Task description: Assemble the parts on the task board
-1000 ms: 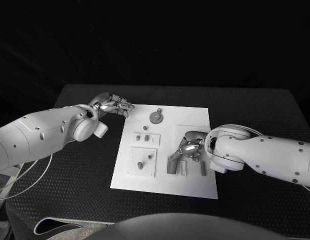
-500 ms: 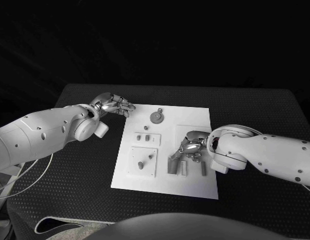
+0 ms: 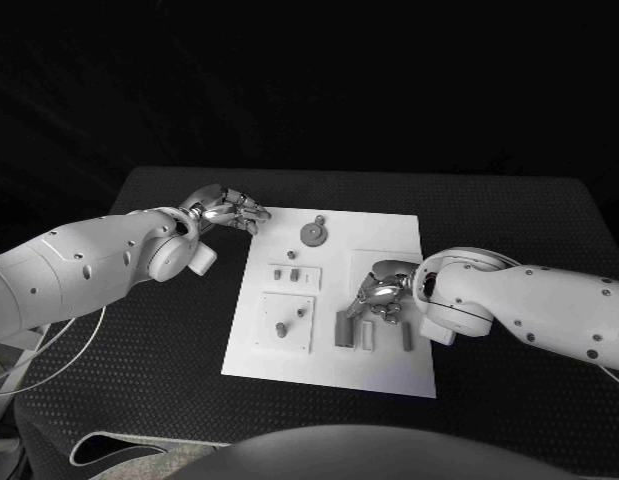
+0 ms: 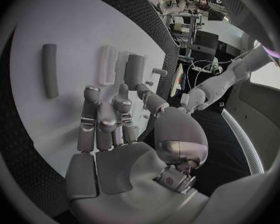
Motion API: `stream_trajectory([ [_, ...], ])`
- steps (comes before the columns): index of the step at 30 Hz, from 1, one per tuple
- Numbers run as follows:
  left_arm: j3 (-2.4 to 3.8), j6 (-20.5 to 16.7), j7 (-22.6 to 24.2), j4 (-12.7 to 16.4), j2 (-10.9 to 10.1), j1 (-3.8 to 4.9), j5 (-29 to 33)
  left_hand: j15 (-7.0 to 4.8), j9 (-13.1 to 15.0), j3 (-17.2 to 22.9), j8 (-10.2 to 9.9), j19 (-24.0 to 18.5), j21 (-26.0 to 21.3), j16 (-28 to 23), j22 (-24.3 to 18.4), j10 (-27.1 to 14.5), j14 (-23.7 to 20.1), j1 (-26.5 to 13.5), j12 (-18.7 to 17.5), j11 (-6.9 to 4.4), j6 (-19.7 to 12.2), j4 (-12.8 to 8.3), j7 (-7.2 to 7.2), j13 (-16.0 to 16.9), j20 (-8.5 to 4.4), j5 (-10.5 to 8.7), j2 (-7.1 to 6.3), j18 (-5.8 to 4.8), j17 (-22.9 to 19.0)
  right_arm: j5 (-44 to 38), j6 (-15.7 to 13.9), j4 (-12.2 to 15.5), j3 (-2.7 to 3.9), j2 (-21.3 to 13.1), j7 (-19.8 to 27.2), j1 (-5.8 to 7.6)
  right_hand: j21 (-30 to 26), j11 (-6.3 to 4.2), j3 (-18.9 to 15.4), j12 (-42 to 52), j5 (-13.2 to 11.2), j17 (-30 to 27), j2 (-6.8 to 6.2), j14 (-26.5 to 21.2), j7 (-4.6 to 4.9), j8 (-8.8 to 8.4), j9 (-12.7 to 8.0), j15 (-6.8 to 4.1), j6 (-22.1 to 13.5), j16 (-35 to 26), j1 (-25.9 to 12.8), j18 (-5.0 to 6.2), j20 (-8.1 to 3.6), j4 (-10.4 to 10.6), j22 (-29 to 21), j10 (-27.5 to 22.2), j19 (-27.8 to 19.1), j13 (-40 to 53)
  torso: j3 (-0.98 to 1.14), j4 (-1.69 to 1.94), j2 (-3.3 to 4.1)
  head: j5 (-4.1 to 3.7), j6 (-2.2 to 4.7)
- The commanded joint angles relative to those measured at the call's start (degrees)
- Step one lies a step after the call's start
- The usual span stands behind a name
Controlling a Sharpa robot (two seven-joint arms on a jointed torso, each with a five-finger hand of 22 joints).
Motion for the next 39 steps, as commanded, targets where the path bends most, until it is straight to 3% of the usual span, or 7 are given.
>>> stream_trajectory([
  [1,0.02,0.6,0.1,0.1,0.0,0.02,-0.3,0.32,-0.1,-0.2,-0.2,-0.2,0.2,-0.3,-0.1,-0.4,0.0,-0.3,-0.1,0.0,-0.4,-0.1,0.08,-0.1,0.01,0.1,0.22,1.0,0.1,1.2,1.5,-0.1,0.04,0.2,1.1,-0.14,0.1,-0.41,-0.3,0.3,-0.2,0.0,-0.67,-0.1,0.07,-0.33,-0.1,-0.44,0.2,0.1,-0.7,0.78,0.04,0.1,1.0,0.1,-0.3,-0.1,-0.05,0.01,0.0,0.05,0.01],
  [15,0.02,0.7,0.1,0.2,0.0,0.02,-0.3,0.33,-0.1,-0.1,-0.2,-0.2,0.1,-0.4,-0.1,-0.4,0.0,-0.3,-0.1,0.02,-0.4,-0.1,0.09,-0.1,0.02,0.1,0.19,0.99,0.1,-1.5,1.4,0.0,0.08,0.2,0.6,-0.14,0.1,-0.36,-0.7,0.2,-0.2,-0.3,-1.91,-0.3,0.13,-0.51,-0.3,-0.43,0.1,0.0,-1.0,0.78,0.11,0.3,1.0,0.0,-0.4,-0.2,-0.03,-0.05,0.01,0.13,0.0],
  [19,0.02,0.7,0.0,0.1,0.0,0.02,-0.3,0.33,-0.1,-0.1,-0.2,-0.2,0.1,-0.4,-0.1,-0.4,0.0,-0.3,-0.1,0.02,-0.4,-0.1,0.1,-0.1,0.03,0.1,0.2,0.99,0.1,-2.3,0.8,0.2,0.09,0.0,1.2,-0.14,0.1,-0.38,-0.8,0.2,-0.2,-0.1,-2.77,-0.2,0.1,-0.52,-0.3,-0.44,0.3,0.1,-1.4,0.78,0.11,0.6,1.0,0.0,-0.3,-0.2,0.01,-0.03,0.0,0.12,-0.04],
  [24,0.01,0.8,0.1,0.1,0.0,0.02,-0.3,0.34,-0.1,-0.1,-0.2,-0.2,0.2,-0.4,-0.1,-0.4,0.0,-0.3,-0.1,0.03,-0.4,-0.1,0.1,-0.1,0.03,0.1,0.22,0.99,0.2,-4.6,-2.9,1.0,0.41,-1.1,6.5,-0.14,0.0,-0.44,-0.3,0.3,-0.2,-0.3,-4.77,-0.1,0.06,-0.64,-0.4,-0.56,0.3,0.0,-1.3,0.78,-0.08,1.1,0.9,0.2,-0.1,-0.2,0.02,-0.01,-0.01,0.14,-0.07],
  [29,0.01,0.8,0.1,0.2,-0.1,0.02,-0.3,0.34,-0.1,-0.1,-0.2,-0.2,0.2,-0.4,-0.1,-0.4,0.0,-0.3,-0.1,0.03,-0.4,-0.1,0.1,-0.1,0.03,0.1,0.22,0.99,0.2,-8.2,-6.6,1.8,0.57,-2.1,11.7,-0.14,0.1,0.15,0.7,1.0,-0.2,0.7,-6.42,0.7,0.7,-1.74,-0.8,-0.16,-1.7,0.4,1.0,0.78,-0.31,0.7,0.9,0.4,0.5,0.1,-0.02,-0.03,0.0,0.21,-0.03],
  [35,0.0,0.8,0.1,0.2,-0.1,0.02,-0.3,0.34,-0.1,-0.1,-0.2,-0.2,0.2,-0.4,-0.1,-0.4,0.0,-0.3,-0.1,0.03,-0.4,-0.1,0.1,-0.1,0.03,0.1,0.23,0.99,0.2,-11.8,-10.8,1.8,0.56,-2.3,16.2,-0.14,0.2,0.64,1.3,1.7,-0.2,1.0,-6.75,0.9,1.21,-2.42,-1.0,0.28,-3.0,0.6,4.3,0.78,-0.43,0.0,0.9,0.2,0.7,0.6,0.05,-0.1,0.01,0.27,0.02],
  [39,0.0,0.9,0.1,0.1,0.0,0.02,-0.3,0.34,-0.1,-0.1,-0.2,-0.2,0.2,-0.4,-0.1,-0.4,0.0,-0.3,-0.1,0.03,-0.4,-0.1,0.1,-0.1,0.03,0.11,0.24,0.99,0.2,-12.3,-10.1,1.8,0.56,-2.1,17.5,-0.14,0.3,0.93,1.3,2.0,-0.2,0.8,-6.81,0.7,1.51,-2.7,-1.0,0.57,-3.6,0.5,7.4,0.78,-0.39,-0.2,1.0,-0.1,0.6,0.8,0.04,-0.07,0.0,0.19,0.07],
])
